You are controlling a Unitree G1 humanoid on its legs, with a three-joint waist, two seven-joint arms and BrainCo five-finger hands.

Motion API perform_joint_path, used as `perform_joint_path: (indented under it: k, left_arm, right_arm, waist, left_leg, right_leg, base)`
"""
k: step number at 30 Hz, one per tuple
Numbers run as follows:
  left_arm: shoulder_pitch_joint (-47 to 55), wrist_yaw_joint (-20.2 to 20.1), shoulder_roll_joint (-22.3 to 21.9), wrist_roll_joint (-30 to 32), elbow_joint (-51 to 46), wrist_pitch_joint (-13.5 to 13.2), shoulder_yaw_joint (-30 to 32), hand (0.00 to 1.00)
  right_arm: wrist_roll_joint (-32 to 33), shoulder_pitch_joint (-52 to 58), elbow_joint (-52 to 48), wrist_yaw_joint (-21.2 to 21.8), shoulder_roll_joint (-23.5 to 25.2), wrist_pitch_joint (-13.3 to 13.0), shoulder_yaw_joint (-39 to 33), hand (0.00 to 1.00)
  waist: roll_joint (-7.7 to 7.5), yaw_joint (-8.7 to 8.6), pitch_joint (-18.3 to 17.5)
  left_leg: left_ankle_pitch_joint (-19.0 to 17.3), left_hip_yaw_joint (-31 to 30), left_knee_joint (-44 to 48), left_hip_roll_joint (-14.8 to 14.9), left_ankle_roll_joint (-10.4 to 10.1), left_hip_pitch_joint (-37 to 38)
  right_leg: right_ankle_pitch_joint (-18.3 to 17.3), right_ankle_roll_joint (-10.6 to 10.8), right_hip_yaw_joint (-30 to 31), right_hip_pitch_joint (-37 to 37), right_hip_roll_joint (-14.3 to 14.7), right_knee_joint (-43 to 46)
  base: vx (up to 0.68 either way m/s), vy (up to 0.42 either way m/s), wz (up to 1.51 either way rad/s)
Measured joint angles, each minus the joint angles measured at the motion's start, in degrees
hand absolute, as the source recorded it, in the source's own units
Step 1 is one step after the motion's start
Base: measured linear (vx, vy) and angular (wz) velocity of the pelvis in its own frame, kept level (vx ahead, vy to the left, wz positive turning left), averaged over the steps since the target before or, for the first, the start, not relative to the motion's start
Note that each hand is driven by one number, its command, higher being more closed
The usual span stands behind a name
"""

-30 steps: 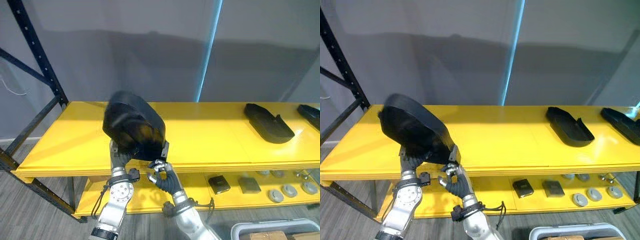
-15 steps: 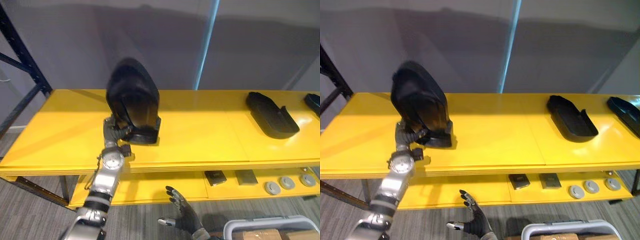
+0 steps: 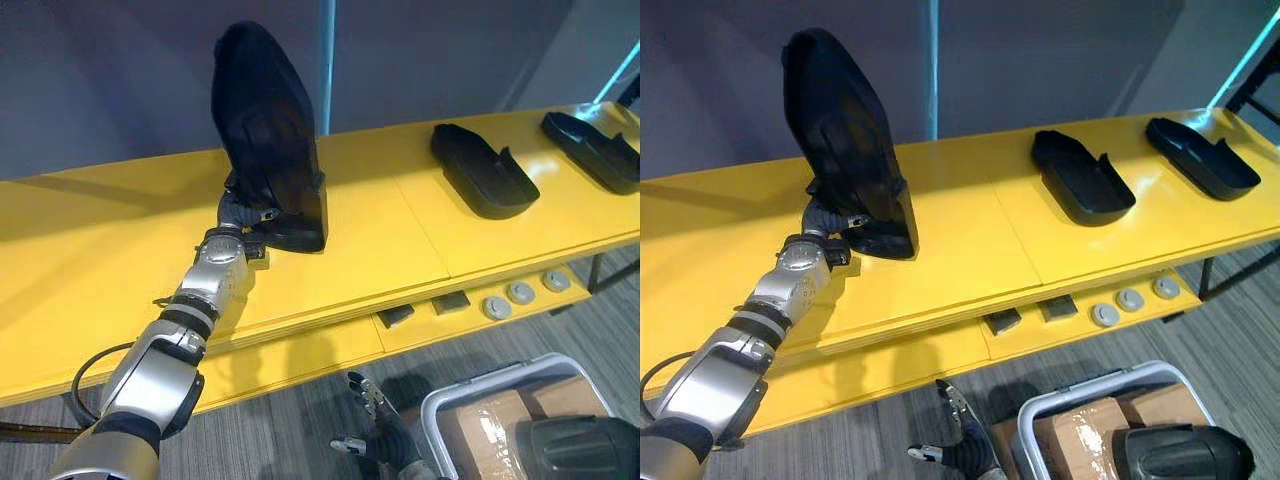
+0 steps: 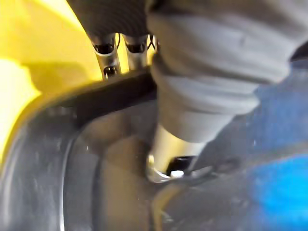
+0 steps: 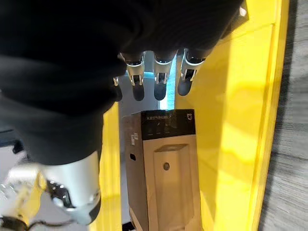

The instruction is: Walk over and take plastic housings, then place them on the shelf

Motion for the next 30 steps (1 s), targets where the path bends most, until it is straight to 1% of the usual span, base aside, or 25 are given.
perform_joint_path:
  k: [3, 4, 7, 8, 11, 12, 15, 16, 17, 18, 19, 20, 22, 24, 27, 29, 30]
  left_arm:
    - [-0.48, 0.0, 0.03, -0.58, 0.89, 0.63, -0.61, 1.0]
    - [-0.56, 0.05, -0.05, -0.53, 2.18, 0.64, -0.59, 0.0]
    - [-1.5, 0.7, -0.33, -0.31, 4.32, 1.39, -0.53, 0.0]
    - [-2.47, 1.24, -0.56, -0.2, 5.32, 2.29, -0.36, 0.0]
    - [-2.88, 1.92, -0.85, 1.37, 5.87, 2.83, 0.22, 0.0]
    - [-3.0, 2.59, -1.54, 3.86, 6.55, 2.95, 1.26, 0.0]
    - [-4.06, 2.93, -2.31, 7.94, 8.2, 3.32, 1.73, 0.0]
    - [-4.56, 3.01, -2.54, 10.7, 9.09, 3.53, 2.07, 0.0]
    - [-4.61, 3.01, -2.64, 11.05, 9.33, 3.53, 2.28, 0.0]
    - [-4.62, 3.3, -3.0, 14.44, 9.43, 3.77, 3.93, 0.0]
    - [-4.7, 3.58, -3.31, 17.81, 9.48, 4.05, 4.2, 0.0]
    - [-4.74, 3.64, -3.54, 19.38, 9.51, 4.07, 4.49, 0.0]
    - [-5.26, 3.58, -4.43, 24.42, 10.47, 4.33, 6.37, 0.0]
    - [-5.61, 3.72, -4.98, 26.23, 10.5, 4.57, 6.39, 0.0]
    - [-5.68, 3.93, -5.62, 26.62, 10.38, 4.71, 6.64, 0.0]
    - [-5.68, 4.41, -6.03, 26.33, 10.03, 4.78, 6.78, 0.0]
    - [-5.52, 5.25, -6.49, 23.98, 9.14, 4.87, 6.73, 0.0]
  right_arm:
    - [-0.21, -0.36, 0.06, -0.02, -0.06, 0.08, 1.11, 0.0]
    - [-0.34, -1.02, 0.25, -0.28, -0.19, 0.1, 1.8, 0.0]
    - [-1.26, -2.28, 0.6, -0.83, -0.33, 0.38, 2.33, 0.0]
    - [-1.97, -2.46, 0.6, -1.18, -0.33, 0.4, 2.27, 0.0]
    - [-2.21, -2.44, 0.6, -1.48, -0.41, 0.43, 2.29, 0.0]
    - [-2.21, -2.44, 0.6, -1.62, -0.42, 0.43, 2.29, 0.0]
    - [-2.22, -2.43, 0.6, -1.8, -0.52, 0.42, 2.26, 0.0]
    - [-2.22, -2.43, 0.6, -1.93, -0.49, 0.42, 2.27, 0.0]
    - [-2.22, -2.43, 0.6, -1.93, -0.48, 0.42, 2.27, 0.0]
    - [-2.22, -2.42, 0.59, -1.94, -0.42, 0.39, 2.22, 0.0]
    - [-2.22, -2.37, 0.59, -1.95, -0.4, 0.35, 2.2, 0.0]
    - [-2.22, -2.32, 0.59, -1.94, -0.41, 0.32, 2.19, 0.0]
    - [-2.22, -2.24, 0.6, -1.9, -0.37, 0.21, 2.16, 0.0]
    - [-2.22, -2.23, 0.59, -1.89, -0.35, -0.1, 2.09, 0.0]
    - [-2.22, -2.21, 0.6, -1.89, -0.29, -0.16, 2.03, 0.0]
    - [-2.22, -2.21, 0.67, -1.93, -0.29, -0.16, 1.93, 0.0]
    - [-2.22, -2.22, 0.74, -1.99, -0.29, -0.16, 1.78, 0.0]
  waist:
    - [0.21, -0.03, 0.48]
    - [0.21, -0.23, 0.81]
    - [0.31, -0.41, 1.11]
    - [0.33, -0.41, 1.19]
    - [0.35, -0.57, 1.25]
    - [0.42, -0.65, 1.35]
    - [0.59, -0.8, 1.52]
    - [0.74, -0.94, 1.69]
    - [0.77, -0.97, 1.71]
    - [0.86, -1.12, 1.83]
    - [0.94, -1.18, 2.0]
    - [1.01, -1.17, 2.08]
    - [1.22, -1.2, 2.27]
    - [1.33, -1.21, 2.35]
    - [1.42, -1.18, 2.67]
    - [1.44, -1.16, 2.74]
    - [1.45, -1.07, 2.76]
  left_leg:
    - [0.0, 0.15, 0.01, -0.03, 0.0, 0.01]
    - [0.0, 0.14, 0.01, -0.04, 0.0, 0.0]
    - [0.0, 0.14, 0.02, -0.06, 0.0, -0.02]
    - [0.0, 0.13, 0.01, -0.05, 0.0, -0.05]
    - [0.0, 0.19, -0.08, -0.07, 0.01, -0.14]
    - [0.0, 0.19, -0.12, -0.06, 0.01, -0.14]
    - [0.0, 0.19, -0.12, -0.06, 0.01, -0.12]
    - [0.01, 0.19, -0.13, -0.07, 0.02, -0.11]
    - [0.01, 0.19, -0.13, -0.07, 0.02, -0.1]
    - [0.01, 0.18, -0.13, -0.06, 0.02, -0.09]
    - [0.02, 0.18, -0.13, -0.06, 0.03, -0.07]
    - [0.02, 0.17, -0.13, -0.06, 0.03, -0.08]
    - [0.04, 0.08, -0.11, -0.06, 0.05, -0.05]
    - [0.04, -0.09, -0.09, -0.05, 0.06, 0.0]
    - [0.05, -0.28, -0.09, -0.06, 0.07, 0.13]
    - [0.05, -0.34, -0.09, -0.06, 0.07, 0.17]
    - [0.05, -0.35, -0.1, -0.07, 0.08, 0.17]
  right_leg:
    - [0.0, 0.0, 0.04, 0.0, -0.07, -0.07]
    - [0.0, -0.01, 0.03, 0.01, -0.07, -0.07]
    - [0.06, -0.07, 0.0, 0.02, -0.09, -0.11]
    - [0.11, -0.12, -0.05, 0.04, -0.09, -0.22]
    - [0.61, -0.14, -0.1, 0.29, -0.08, -1.08]
    - [0.66, -0.11, -0.18, 0.3, -0.07, -1.1]
    - [0.68, -0.08, -0.19, 0.35, -0.07, -1.1]
    - [0.72, -0.04, -0.19, 0.36, -0.08, -1.1]
    - [0.72, -0.03, -0.19, 0.37, -0.08, -1.1]
    - [0.74, -0.01, -0.2, 0.38, -0.07, -1.1]
    - [0.74, 0.0, -0.2, 0.4, -0.07, -1.1]
    - [0.75, 0.0, -0.21, 0.41, -0.07, -1.1]
    - [0.75, 0.01, -0.27, 0.52, -0.07, -1.11]
    - [0.75, 0.01, -0.28, 0.67, -0.08, -1.12]
    - [0.75, 0.01, -0.4, 0.94, -0.1, -1.14]
    - [0.75, 0.01, -0.42, 1.04, -0.11, -1.15]
    - [0.75, 0.01, -0.47, 1.07, -0.12, -1.15]
  base:
    - [0.03, 0.014, -0.01]
    - [0.0, 0.0, 0.0]
    - [0.0, 0.0, 0.0]
    - [0.0, 0.0, 0.0]
    - [0.0, 0.0, 0.0]
    - [0.0, 0.0, 0.0]
    - [0.0, 0.0, 0.0]
    - [0.0, 0.0, 0.0]
    - [0.0, 0.0, 0.0]
    - [0.0, 0.0, 0.0]
    - [0.0, 0.0, 0.0]
    - [0.0, 0.0, 0.0]
    - [0.0, 0.0, 0.0]
    - [0.02, 0.025, 0.04]
    - [0.01, 0.017, 0.03]
    - [0.0, 0.014, 0.04]
    - [0.0, 0.005, 0.04]
